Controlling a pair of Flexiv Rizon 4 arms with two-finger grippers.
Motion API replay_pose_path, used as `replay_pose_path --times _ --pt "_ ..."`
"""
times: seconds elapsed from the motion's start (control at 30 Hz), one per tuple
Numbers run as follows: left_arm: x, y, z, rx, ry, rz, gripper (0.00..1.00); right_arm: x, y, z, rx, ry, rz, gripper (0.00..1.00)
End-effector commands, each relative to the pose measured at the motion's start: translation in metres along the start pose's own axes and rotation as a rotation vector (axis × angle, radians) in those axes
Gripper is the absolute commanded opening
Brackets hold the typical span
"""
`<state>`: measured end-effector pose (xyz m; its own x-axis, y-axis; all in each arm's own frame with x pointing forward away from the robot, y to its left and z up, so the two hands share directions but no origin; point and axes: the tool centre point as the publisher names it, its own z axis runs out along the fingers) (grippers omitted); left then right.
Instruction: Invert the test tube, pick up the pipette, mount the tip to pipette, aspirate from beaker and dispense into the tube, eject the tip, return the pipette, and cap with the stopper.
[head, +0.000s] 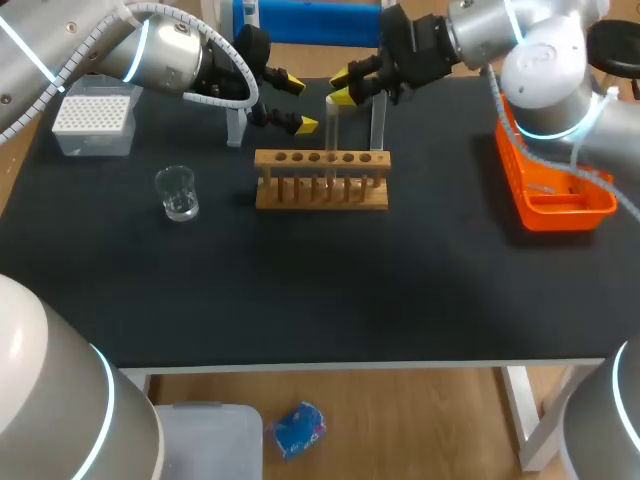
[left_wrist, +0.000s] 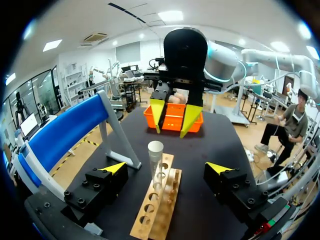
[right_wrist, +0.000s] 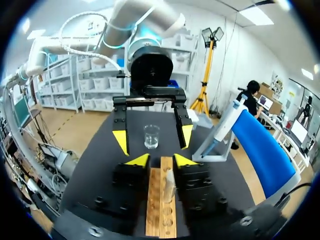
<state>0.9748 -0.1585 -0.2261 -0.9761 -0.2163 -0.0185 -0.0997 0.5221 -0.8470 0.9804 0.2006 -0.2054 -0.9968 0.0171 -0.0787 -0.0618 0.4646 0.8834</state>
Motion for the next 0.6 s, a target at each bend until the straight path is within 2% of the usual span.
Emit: replay_pose_path --times 0.03,0.17,0.6 --pt "-0.0052 0.0010 -0.0003 0.003 0.238 0.002 1.00 0.0011 -0.0036 0.0020 -0.096 0.000 -0.002 0.00" --pt "-0.0052 0.0010 -0.0003 0.003 0.238 0.002 1.00 0.0008 -0.0022 0.0033 -0.163 0.022 0.027 0.00" --pt "-0.0052 0.0010 -0.0003 0.003 0.238 0.002 1.00 -0.0030 -0.0002 0.0078 -0.249 0.053 0.056 0.00"
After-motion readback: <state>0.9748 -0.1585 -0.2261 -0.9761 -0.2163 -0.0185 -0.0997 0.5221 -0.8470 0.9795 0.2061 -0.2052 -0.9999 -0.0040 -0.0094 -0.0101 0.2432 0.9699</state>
